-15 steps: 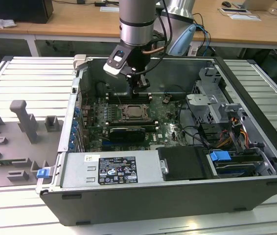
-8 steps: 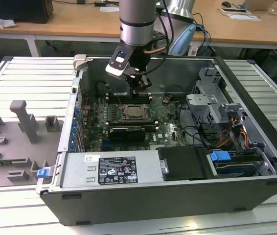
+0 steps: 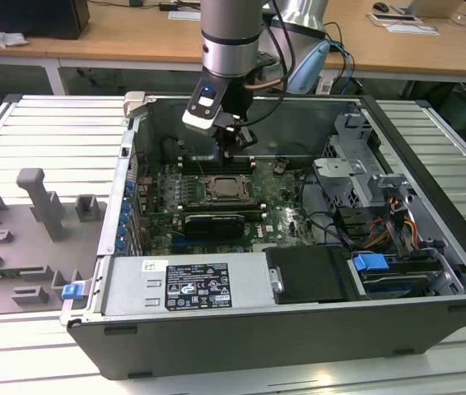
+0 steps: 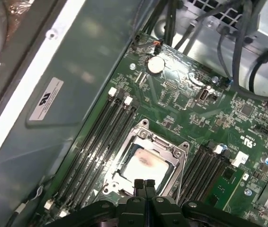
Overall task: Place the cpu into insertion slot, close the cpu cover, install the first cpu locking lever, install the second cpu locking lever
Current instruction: 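Install the first cpu locking lever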
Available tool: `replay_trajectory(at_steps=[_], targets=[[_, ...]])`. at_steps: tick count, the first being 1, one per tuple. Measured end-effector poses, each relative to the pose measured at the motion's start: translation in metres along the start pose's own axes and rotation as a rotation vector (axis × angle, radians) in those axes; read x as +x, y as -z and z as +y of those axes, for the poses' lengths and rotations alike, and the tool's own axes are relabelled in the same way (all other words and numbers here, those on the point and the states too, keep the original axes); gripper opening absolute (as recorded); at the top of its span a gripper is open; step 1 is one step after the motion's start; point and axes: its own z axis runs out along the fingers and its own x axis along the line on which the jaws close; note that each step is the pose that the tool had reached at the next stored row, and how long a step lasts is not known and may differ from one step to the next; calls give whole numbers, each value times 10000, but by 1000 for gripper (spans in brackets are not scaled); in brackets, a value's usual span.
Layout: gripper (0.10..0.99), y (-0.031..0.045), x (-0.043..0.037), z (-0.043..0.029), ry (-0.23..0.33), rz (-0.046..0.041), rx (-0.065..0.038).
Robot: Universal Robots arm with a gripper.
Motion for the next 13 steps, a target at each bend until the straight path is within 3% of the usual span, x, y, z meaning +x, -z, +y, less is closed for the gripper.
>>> replay_trajectory(at_steps=[13], targets=[[106, 0, 0, 0, 1648, 66, 19]])
